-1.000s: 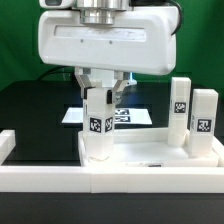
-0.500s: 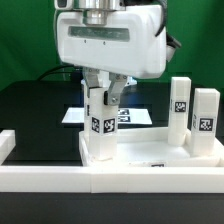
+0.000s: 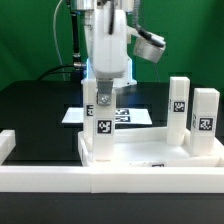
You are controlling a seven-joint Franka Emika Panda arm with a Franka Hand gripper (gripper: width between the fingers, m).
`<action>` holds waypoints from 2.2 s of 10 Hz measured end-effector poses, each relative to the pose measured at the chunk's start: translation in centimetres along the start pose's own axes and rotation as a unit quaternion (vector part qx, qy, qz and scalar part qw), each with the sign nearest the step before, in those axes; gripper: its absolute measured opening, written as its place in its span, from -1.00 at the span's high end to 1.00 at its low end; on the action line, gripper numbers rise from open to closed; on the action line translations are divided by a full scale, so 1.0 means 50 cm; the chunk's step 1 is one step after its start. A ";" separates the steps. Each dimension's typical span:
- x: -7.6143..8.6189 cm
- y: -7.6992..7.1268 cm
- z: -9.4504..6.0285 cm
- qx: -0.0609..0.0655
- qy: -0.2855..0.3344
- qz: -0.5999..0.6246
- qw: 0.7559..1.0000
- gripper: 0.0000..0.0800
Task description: Assemble desk
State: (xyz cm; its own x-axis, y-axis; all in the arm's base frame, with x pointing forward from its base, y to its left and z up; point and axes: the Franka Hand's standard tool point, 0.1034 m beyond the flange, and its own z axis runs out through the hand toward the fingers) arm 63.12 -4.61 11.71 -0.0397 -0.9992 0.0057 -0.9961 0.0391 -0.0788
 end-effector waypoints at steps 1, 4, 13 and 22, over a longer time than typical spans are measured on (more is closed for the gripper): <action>-0.001 0.000 0.000 0.001 0.000 0.034 0.999 0.28; 0.000 0.001 0.002 -0.001 0.001 0.021 1.000 0.05; -0.022 -0.001 0.003 -0.010 0.005 -0.333 0.943 -0.62; -0.019 0.000 0.004 -0.012 0.001 -0.625 0.781 -0.62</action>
Offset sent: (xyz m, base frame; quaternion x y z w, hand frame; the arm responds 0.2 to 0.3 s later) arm 0.0000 0.0000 0.0000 0.0000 0.0000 -0.0650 0.9979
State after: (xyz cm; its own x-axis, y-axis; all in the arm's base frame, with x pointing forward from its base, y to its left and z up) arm 63.18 -3.68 11.51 0.9639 -0.2580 0.0654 -0.2590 -0.9658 0.0075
